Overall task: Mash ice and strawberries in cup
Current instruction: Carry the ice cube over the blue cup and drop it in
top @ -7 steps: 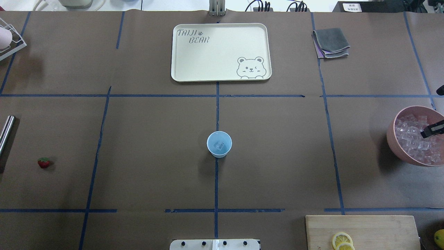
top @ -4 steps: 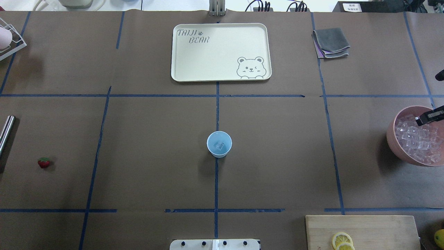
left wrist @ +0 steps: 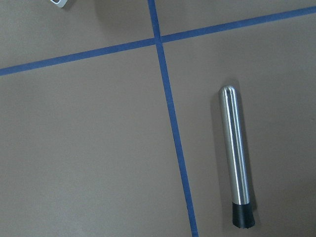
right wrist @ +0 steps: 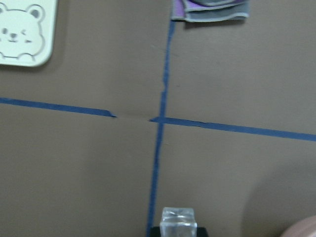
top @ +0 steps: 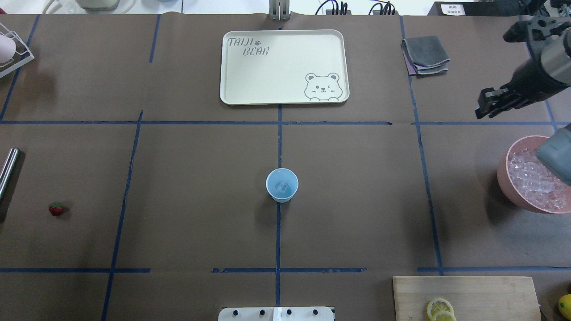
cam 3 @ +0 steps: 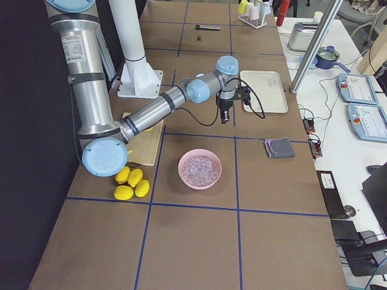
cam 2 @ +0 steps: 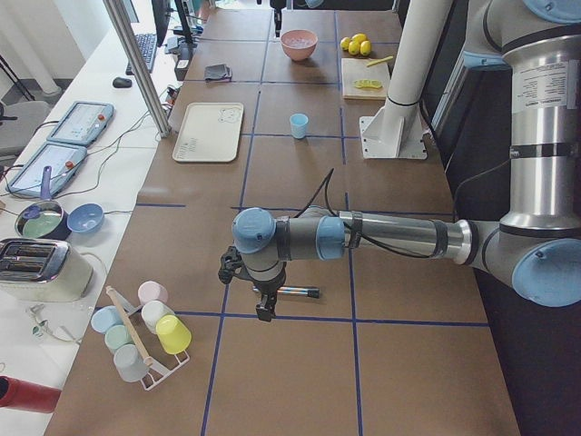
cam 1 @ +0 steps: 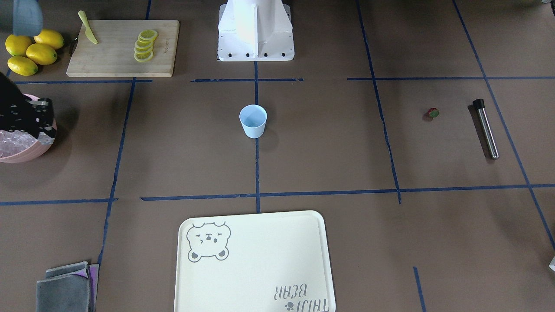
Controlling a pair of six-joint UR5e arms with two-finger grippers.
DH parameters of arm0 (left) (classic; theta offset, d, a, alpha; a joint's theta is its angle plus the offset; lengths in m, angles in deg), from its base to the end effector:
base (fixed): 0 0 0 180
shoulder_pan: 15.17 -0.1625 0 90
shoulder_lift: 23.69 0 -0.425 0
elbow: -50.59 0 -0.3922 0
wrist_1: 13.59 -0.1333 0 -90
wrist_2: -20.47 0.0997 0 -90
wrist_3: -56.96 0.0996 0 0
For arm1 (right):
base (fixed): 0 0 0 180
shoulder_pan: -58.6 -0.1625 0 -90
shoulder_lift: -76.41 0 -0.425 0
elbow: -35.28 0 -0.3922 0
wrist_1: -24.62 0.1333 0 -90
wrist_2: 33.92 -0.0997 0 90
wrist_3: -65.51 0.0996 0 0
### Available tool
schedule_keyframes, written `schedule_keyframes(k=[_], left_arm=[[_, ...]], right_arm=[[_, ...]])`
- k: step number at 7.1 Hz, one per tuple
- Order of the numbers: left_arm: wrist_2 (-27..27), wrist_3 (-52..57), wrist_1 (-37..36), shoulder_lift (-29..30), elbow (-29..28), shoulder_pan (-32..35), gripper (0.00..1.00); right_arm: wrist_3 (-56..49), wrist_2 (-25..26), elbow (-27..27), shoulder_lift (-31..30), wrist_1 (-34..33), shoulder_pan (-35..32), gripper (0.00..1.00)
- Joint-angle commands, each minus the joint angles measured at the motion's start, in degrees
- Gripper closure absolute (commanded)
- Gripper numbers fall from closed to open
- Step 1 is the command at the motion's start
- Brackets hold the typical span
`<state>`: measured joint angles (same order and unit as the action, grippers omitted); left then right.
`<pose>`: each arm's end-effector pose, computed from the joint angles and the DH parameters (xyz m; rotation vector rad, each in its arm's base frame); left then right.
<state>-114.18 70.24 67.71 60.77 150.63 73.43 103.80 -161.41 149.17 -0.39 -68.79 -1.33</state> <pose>-0.0524 -0.4456 0.6327 0.0115 0.7835 0.2144 -0.2060 -0.5009 0.3502 0.1117 -0.8424 -0.0575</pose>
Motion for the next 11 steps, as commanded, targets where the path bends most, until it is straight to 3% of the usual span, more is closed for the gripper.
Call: schedule_keyframes(k=[1,5,7,8,10,11], left_arm=[[0.00,0.00,0.08,0.00,0.06,0.00,0.00],[0.00,0.00,0.08,0.08,0.06,0.00,0.00],[0.00,0.00,0.08,0.08,0.06,-0.09,0.00],[0.00,0.00,0.08,0.08,0.06,-0.18,0.00],[0.00,0.00,0.08,0.08,0.06,-0.18,0.00],[0.00,-0.09,0.08,0.08,0.06,-0.35,0.00]], right_arm=[[19.88,8.08,0.03,10.32,-0.98,13.53,0.96],[36.48,20.85,-7.44,23.18,-1.07,27.65,0.96],[42.62,23.24,-11.29,29.13,-1.07,31.00,0.96],[43.96,24.12,-16.02,33.00,-1.07,32.06,0.96],[44.23,25.10,-17.03,32.34,-1.07,33.90,0.93],[44.15,25.10,-17.03,31.81,-1.07,34.26,0.86]])
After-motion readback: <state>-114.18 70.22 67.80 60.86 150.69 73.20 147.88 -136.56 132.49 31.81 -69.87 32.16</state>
